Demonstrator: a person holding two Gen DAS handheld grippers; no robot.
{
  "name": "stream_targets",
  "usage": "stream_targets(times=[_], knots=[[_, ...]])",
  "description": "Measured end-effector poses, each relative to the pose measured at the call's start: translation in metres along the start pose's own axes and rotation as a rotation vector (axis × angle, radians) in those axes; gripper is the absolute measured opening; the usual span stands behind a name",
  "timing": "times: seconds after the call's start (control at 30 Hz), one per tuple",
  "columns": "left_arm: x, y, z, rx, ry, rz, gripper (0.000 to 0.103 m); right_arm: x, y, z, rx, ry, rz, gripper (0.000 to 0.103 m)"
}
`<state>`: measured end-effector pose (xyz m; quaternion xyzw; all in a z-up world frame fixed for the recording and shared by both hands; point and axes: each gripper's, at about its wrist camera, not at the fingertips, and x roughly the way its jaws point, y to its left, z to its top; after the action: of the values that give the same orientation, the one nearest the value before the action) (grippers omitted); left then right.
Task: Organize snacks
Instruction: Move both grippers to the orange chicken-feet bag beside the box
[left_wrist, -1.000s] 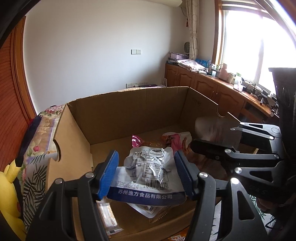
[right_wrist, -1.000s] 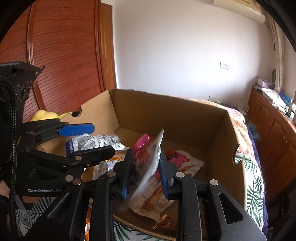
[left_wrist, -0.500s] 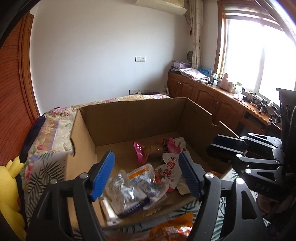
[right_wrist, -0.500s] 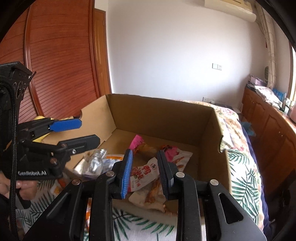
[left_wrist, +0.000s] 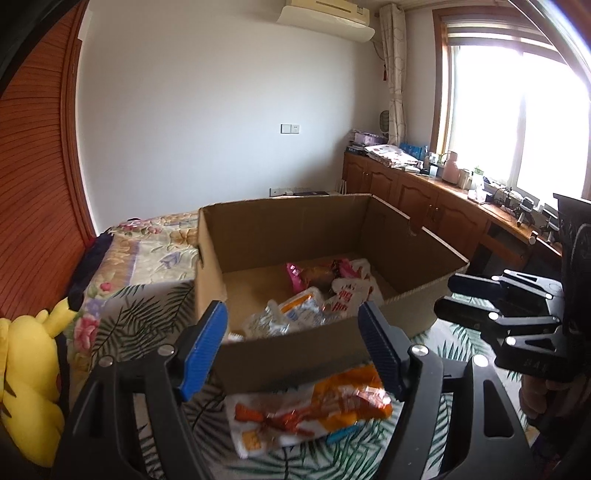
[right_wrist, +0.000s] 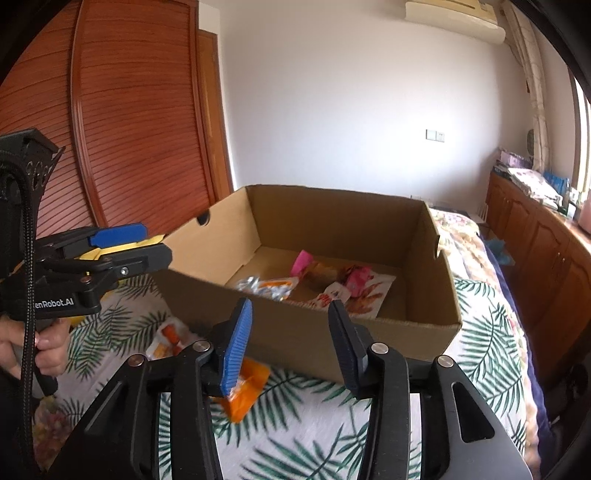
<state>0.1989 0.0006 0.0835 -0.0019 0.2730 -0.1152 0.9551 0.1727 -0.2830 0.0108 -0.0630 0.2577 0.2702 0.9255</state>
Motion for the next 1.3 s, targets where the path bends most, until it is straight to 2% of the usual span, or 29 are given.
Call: stream_targets(times=[0.3, 0.57, 0.77, 0.87, 1.1, 1.3], knots=[[0.002, 0.013, -0.035, 0.010, 0.065, 0.032, 0.074, 0.014, 0.016, -0.025, -0.012, 0.060, 0.026, 0.053], [0.025, 0.030, -0.069, -0.012, 0.173, 0.041, 0.073, 0.041, 0.025, -0.047, -0.046, 0.148, 0.033, 0.061], [0.043, 0.039, -0.084, -0.019, 0.254, 0.040, 0.071, 0.070, 0.024, -0.058, -0.032, 0.225, 0.066, 0.063], [0.050, 0.041, -0.090, -0.022, 0.284, 0.036, 0.066, 0.081, 0.025, -0.059, -0.026, 0.251, 0.079, 0.064], [0.055, 0.043, -0.094, -0.034, 0.303, 0.022, 0.061, 0.102, 0.032, -0.057, -0.046, 0.293, 0.107, 0.065], [0.058, 0.044, -0.093, -0.047, 0.312, 0.009, 0.060, 0.106, 0.037, -0.055, -0.056, 0.288, 0.127, 0.065]])
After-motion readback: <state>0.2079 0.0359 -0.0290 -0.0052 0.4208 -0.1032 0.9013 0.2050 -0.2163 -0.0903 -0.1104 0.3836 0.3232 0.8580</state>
